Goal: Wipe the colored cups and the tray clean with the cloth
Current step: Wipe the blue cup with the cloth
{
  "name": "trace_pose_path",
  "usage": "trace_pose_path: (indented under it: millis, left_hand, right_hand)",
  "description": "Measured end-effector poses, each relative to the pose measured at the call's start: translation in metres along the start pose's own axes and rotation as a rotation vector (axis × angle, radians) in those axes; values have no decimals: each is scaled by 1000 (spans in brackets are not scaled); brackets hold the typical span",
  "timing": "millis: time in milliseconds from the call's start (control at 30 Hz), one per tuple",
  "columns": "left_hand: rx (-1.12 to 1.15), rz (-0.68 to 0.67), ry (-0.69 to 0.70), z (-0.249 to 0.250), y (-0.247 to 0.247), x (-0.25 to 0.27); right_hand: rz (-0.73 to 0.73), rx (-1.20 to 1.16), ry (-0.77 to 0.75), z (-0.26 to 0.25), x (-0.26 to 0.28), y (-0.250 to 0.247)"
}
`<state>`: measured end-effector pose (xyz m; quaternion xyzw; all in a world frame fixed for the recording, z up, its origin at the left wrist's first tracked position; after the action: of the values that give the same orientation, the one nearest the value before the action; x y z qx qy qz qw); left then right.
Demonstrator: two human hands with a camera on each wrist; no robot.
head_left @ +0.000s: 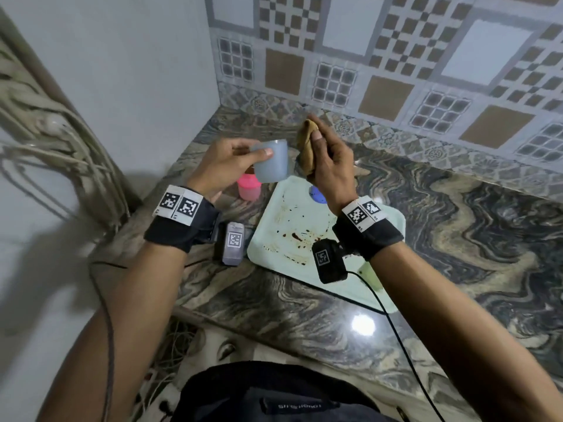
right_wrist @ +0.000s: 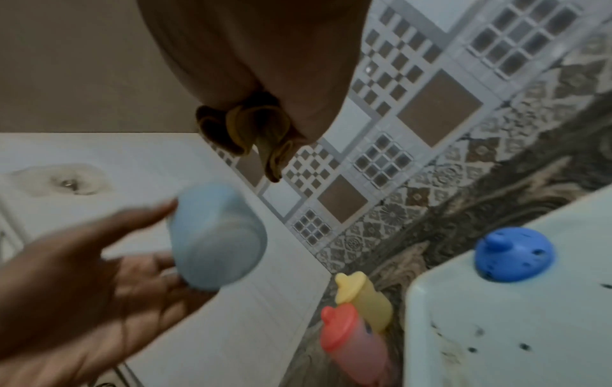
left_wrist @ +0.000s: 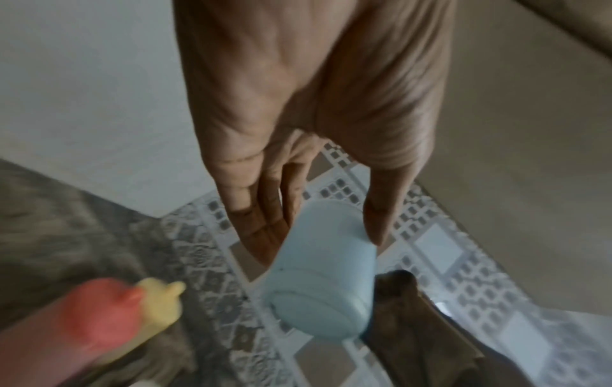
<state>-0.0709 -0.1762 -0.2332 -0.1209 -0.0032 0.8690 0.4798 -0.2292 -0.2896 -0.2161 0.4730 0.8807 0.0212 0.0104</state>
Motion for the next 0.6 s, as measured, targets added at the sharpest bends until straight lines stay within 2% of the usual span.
trace_pose_path:
  millis: [167,300,467,600]
  left_hand:
    - [-111,225,-135,-55,-5,31]
    - [-239,430,-175,-96,-7,65]
    - [-489,636,-279,-138,-19,105]
    - [-536,671,-309,-161,-22,115]
  right_hand:
    - [13,10,93,35,-3,-39]
    - [-41,136,99,64,0,-56]
    - [-107,343,25,85,7,-66]
    - [-121,507,-72,86,14,-71]
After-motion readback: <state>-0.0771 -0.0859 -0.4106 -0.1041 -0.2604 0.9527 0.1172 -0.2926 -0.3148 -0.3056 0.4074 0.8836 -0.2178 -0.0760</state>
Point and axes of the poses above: each hand's wrist, its own x-axis away from the middle knuckle, its own y-axis out of the palm, z = x × y, the point moved 10 cm from there along -x, towards the middle knuckle, and after that the axes turned 14 degrees about y, right-handed, at the moved point
